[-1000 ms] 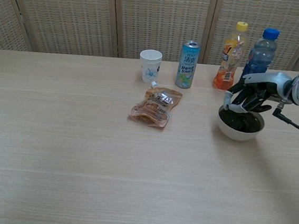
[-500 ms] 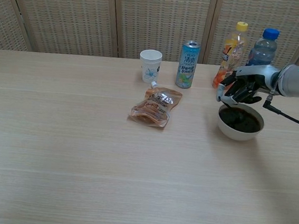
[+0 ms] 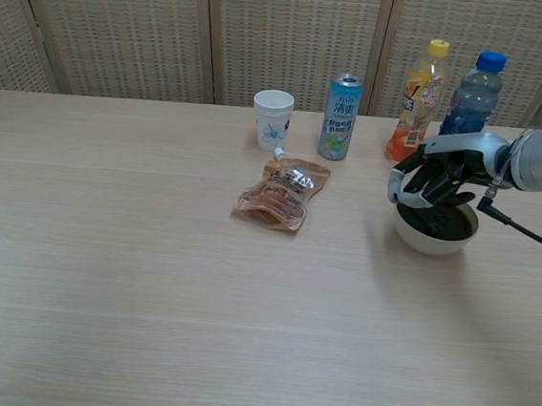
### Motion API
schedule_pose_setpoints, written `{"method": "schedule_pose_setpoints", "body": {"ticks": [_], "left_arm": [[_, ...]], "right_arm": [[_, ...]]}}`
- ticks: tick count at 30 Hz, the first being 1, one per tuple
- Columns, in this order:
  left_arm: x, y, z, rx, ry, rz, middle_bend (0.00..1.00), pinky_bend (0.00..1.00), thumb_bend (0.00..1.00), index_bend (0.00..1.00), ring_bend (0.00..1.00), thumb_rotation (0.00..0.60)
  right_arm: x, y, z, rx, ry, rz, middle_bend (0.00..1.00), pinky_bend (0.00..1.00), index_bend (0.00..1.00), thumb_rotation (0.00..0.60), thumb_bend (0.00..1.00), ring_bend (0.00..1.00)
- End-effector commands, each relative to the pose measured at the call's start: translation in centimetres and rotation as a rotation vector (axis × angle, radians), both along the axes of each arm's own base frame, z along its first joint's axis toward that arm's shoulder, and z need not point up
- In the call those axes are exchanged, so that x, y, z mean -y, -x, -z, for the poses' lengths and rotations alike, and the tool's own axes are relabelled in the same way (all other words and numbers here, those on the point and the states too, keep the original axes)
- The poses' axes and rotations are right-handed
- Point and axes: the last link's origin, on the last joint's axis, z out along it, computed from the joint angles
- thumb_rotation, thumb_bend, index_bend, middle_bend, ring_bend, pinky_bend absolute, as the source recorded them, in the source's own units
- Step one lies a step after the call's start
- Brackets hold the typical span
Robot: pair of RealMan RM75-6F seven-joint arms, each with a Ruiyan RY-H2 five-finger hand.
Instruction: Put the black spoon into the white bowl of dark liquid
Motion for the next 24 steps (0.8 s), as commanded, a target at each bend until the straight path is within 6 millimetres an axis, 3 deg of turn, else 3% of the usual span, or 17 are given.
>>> {"method": "schedule_pose_setpoints", "body": {"ticks": [1,7,16,24], "left_arm": [[-0.1,-0.1,0.0,0.000,0.001,0.001,0.00,0.00,0.33,0.00,0.00,0.600],[0.1,0.0,0.0,-0.001,-0.001,-0.010,0.00,0.00,0.33,0.00,0.00,0.600],[0.4,0.2,-0.1,-0.004,-0.010,-0.024,0.00,0.00,0.33,0.00,0.00,0.600],[0.5,0.3,0.0,0.000,-0.006,-0.026,0.00,0.00,0.33,0.00,0.00,0.600]], "right_arm": [[-0.2,0.7,-0.3,-0.021,-0.003,0.006,0.85,0.98,0.77,0.600,0.80,0.90],[0.8,1.5,-0.6,-0.057,0.018,0.024,0.85,0.98,0.77,0.600,0.80,0.90],[2.7,0.8,-0.2,-0.064,0.054,0.028,0.85,0.98,0.77,0.600,0.80,0.90],[2.3,-0.3,0.6,-0.031,0.036,0.013,0.85,0.98,0.77,0.600,0.80,0.90]]}}
